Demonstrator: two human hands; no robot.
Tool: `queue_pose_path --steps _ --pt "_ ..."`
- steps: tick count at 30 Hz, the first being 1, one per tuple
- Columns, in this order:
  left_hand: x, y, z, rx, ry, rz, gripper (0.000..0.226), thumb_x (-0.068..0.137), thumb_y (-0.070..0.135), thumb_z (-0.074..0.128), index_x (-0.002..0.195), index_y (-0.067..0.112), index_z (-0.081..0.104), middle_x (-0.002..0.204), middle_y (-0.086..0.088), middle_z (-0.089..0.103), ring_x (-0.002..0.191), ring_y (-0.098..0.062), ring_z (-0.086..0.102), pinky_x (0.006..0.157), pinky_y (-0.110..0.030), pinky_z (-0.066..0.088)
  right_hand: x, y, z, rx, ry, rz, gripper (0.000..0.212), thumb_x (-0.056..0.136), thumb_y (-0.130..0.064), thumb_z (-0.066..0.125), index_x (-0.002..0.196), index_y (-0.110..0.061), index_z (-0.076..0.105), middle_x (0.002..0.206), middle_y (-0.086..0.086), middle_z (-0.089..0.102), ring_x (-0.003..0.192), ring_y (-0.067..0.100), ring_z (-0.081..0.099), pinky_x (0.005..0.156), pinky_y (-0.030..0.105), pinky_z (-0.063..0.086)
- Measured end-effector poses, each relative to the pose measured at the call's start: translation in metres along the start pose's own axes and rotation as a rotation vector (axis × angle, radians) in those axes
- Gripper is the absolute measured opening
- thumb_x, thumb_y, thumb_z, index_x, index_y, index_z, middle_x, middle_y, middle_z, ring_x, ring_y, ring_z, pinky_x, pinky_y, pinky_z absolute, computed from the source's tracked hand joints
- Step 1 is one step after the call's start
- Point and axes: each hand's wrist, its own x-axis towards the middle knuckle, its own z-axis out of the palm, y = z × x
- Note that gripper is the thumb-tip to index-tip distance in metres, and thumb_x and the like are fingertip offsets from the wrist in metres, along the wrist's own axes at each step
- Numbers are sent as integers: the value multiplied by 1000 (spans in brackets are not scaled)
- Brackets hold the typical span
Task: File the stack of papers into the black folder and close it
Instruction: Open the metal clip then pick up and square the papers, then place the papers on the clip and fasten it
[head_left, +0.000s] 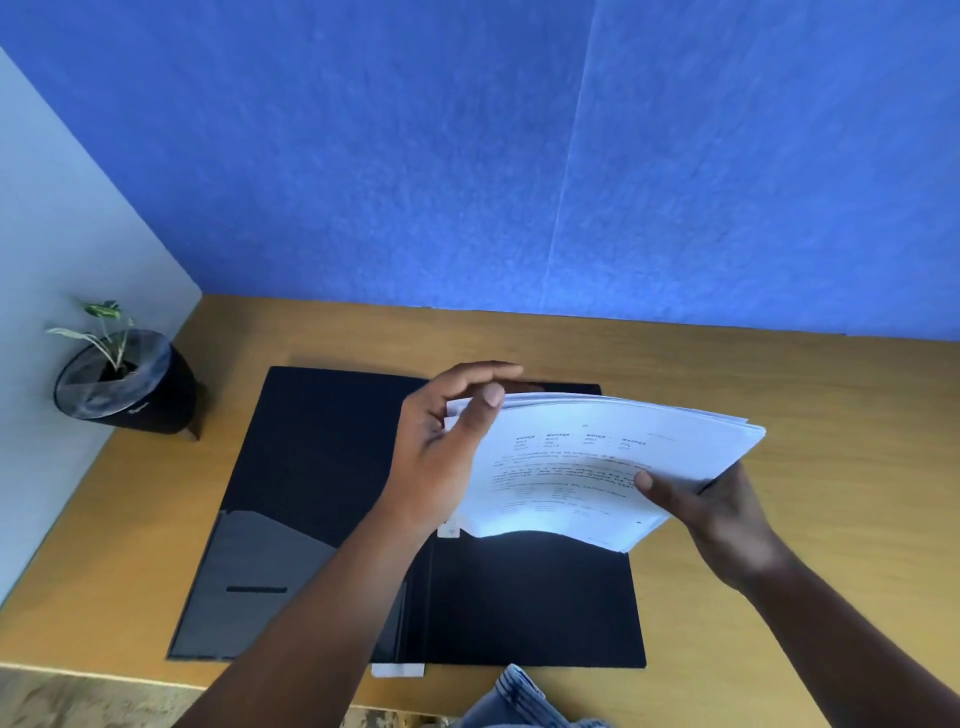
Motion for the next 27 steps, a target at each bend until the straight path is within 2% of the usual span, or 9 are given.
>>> queue_pose_path --steps 4,8,12,14,18,20,22,25,27 --pt "-9 -20 -3 15 -149 -130 28 77 30 83 104 30 75 105 8 78 103 -13 71 86 -23 55 -2 8 0 -2 -16 44 57 77 -28 83 129 -19 59 125 11 69 114 30 65 85 36 57" --pt "-23 -53 -3 73 -155 -302 30 80 23 81 99 44 73 107 15 76 102 -8 71 83 -24 55 -7 26 4 -67 3 176 56 72 -30 86 123 -25 62 121 7 71 112 27 67 87 43 57" --pt "-19 -67 -9 91 -97 -348 22 81 34 78 102 41 74 106 11 77 98 -12 73 85 -42 60 -6 33 7 -201 77 170 29 82 -27 77 106 -40 70 109 -7 76 101 16 71 76 27 58" --pt "-14 -66 -12 59 -103 -369 25 82 35 77 106 34 74 110 8 76 101 -16 72 85 -45 60 -5 34 7 -237 200 113 17 86 -31 70 103 -35 71 100 -6 78 92 16 73 69 25 58" --pt "-15 -77 -19 -43 -89 -485 24 85 27 77 108 32 74 112 8 76 103 -15 72 80 -30 59 7 57 13 -145 407 156 14 97 -17 59 103 -22 71 90 4 77 78 23 69 73 42 56" --pt "-27 -83 -14 -84 -36 -590 20 85 23 77 105 25 76 107 6 77 99 -15 73 74 -24 59 4 60 13 -145 458 219 19 97 -11 57 102 -22 72 82 -2 78 69 17 69 64 34 59" --pt "-50 -98 -15 -21 30 -771 10 87 18 74 97 18 76 103 -3 78 94 -22 75 74 -30 61 0 73 13 -146 492 316 20 97 -8 55 106 -16 71 79 -3 78 66 15 69 59 30 59" --pt "-85 -114 -17 114 10 -967 7 91 13 69 87 12 74 95 -11 78 85 -22 74 76 -42 61 -5 83 6 -141 555 383 21 97 -6 55 112 -9 69 89 10 74 70 23 66 66 33 58" --pt "-100 -120 -17 65 15 -1032 15 91 8 68 79 14 74 87 -6 79 78 -14 75 67 -32 62 -5 89 2 -185 587 415 22 96 -8 56 113 -11 69 91 8 73 71 22 64 69 33 56"
